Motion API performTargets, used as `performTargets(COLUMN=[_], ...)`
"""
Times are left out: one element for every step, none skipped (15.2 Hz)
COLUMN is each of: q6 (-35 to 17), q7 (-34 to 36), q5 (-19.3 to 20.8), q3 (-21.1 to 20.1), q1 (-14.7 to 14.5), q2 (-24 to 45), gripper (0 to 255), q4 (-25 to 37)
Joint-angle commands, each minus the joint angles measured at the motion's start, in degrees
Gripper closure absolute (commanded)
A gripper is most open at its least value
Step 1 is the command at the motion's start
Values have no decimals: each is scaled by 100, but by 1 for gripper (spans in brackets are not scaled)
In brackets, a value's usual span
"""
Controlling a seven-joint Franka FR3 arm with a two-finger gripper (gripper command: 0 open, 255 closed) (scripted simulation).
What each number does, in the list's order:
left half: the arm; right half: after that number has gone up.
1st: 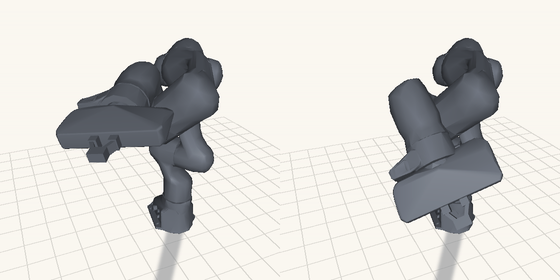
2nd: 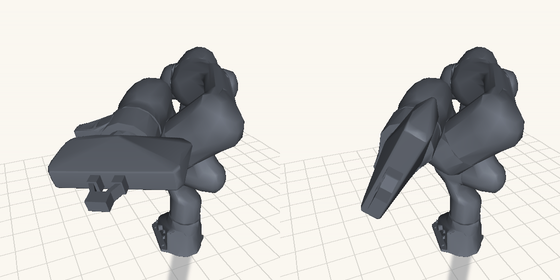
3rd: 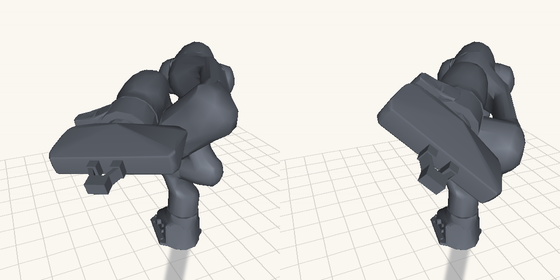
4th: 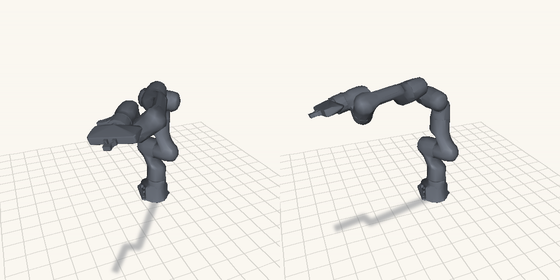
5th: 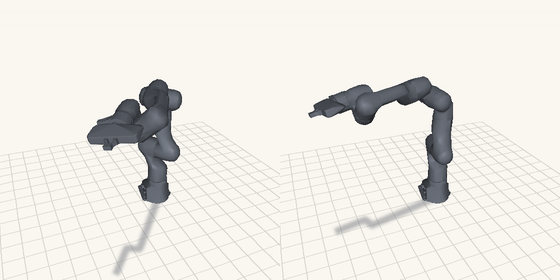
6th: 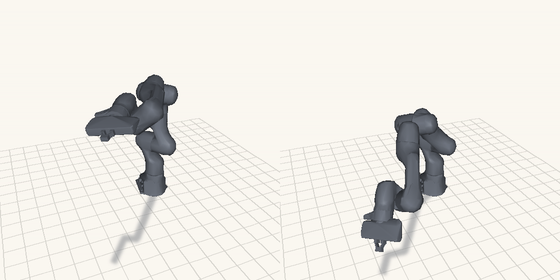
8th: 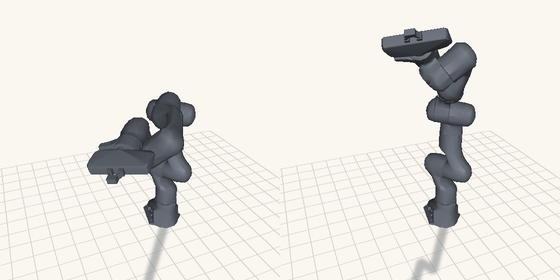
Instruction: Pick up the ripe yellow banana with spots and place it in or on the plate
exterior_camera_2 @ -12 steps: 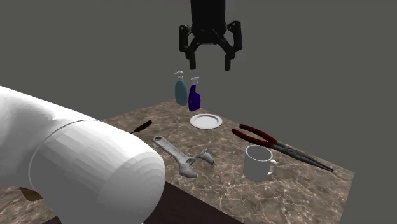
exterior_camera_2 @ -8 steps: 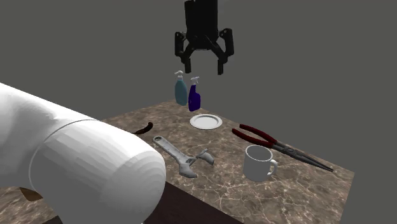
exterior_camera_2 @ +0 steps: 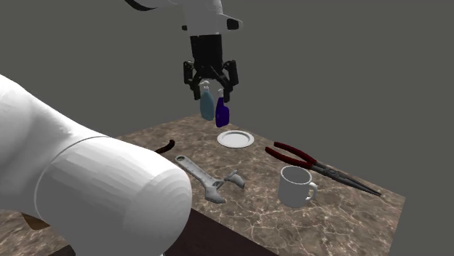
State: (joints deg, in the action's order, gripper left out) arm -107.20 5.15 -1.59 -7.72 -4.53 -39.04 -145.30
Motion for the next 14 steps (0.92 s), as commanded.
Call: performTargets(q6=[-257,-391,-524,-656,-787,-916,-1043,-1167,-1289,-1406,-1519,-1628,-1731,-1829], q7=[280,406,531,659,788,919,1051,1187,1326,1470,1617,1769,1928,2092], q5=[-109,-149,-183,-210,-231,-243,-247,-242,-227,-200,-162,-112,-48,30], q3=[-241,-350,-459,-568,-677,-785,-894,-1002,-1108,-1214,-1318,-1422,-1520,-1615], q1=[-83,-116,-145,-172,-195,-216,-231,-244,-254,-261,-265,-266,-269,-270], q2=[284,430,582,742,909,1082,1262,1447,1638,1835,2037,2244,2456,2673], gripper=[0,0,0,0,0,0,0,0,0,0,0,0,0,0], q4=[25,32,48,71,102,142,189,244,306,376,454,540,633,733])
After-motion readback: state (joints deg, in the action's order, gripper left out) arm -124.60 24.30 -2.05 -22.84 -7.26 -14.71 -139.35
